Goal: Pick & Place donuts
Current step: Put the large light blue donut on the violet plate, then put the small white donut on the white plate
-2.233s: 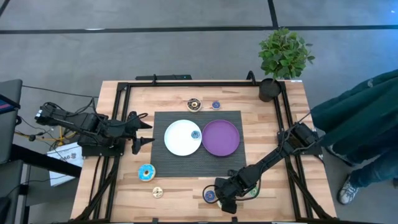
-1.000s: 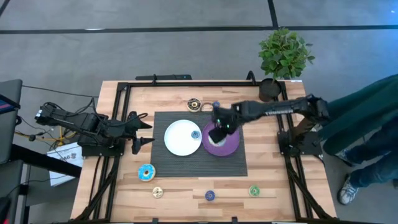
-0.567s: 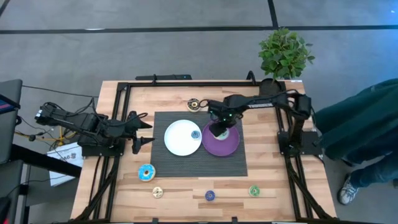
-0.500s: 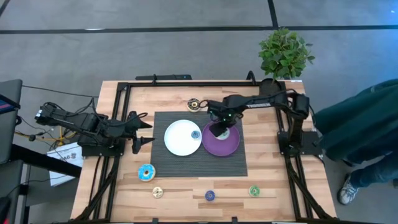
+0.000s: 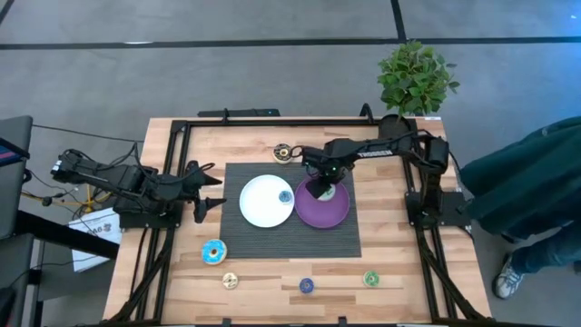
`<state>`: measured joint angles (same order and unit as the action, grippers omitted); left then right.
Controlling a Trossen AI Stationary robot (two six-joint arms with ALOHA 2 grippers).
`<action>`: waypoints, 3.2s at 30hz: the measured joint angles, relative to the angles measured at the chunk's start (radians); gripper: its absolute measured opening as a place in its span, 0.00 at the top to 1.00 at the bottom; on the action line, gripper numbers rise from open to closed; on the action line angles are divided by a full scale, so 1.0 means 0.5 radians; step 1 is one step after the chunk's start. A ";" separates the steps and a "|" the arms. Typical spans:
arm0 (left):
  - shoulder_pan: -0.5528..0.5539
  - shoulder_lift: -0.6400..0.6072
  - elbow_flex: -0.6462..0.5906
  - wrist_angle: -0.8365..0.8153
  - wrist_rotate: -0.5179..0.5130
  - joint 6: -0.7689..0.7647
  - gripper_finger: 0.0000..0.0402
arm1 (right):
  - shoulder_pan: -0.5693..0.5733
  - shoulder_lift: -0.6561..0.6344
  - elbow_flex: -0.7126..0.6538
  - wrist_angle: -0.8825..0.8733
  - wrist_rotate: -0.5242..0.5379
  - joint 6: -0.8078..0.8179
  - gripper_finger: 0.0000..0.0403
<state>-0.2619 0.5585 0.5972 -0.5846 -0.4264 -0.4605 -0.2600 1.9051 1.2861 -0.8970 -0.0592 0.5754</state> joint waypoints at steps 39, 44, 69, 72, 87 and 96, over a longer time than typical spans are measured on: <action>-0.001 -0.001 0.000 -0.001 -0.003 -0.005 0.25 | 0.066 -0.213 -0.002 -0.232 0.129 -0.014 0.45; 0.000 0.000 -0.001 -0.001 -0.004 0.059 0.25 | 0.120 -0.439 0.000 -0.220 0.135 -0.001 0.47; -0.023 0.351 0.105 0.053 0.027 0.310 0.25 | 1.492 -0.384 -0.001 0.143 0.504 -0.216 0.99; -0.074 0.482 0.239 0.031 -0.011 0.350 0.25 | 1.595 -0.358 -0.028 0.186 0.544 -0.168 0.99; -0.451 1.420 1.052 -0.404 -0.172 -0.029 0.25 | 1.681 -1.135 -1.120 1.162 0.720 -0.214 1.00; -0.806 1.914 1.335 -0.639 0.044 -0.566 0.25 | 1.600 -1.575 -1.339 1.075 0.719 -0.497 1.00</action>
<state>-0.6648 1.5156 1.2649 -0.9042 -0.4043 -0.7437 0.5400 1.1174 0.6167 -0.3597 0.3003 0.3270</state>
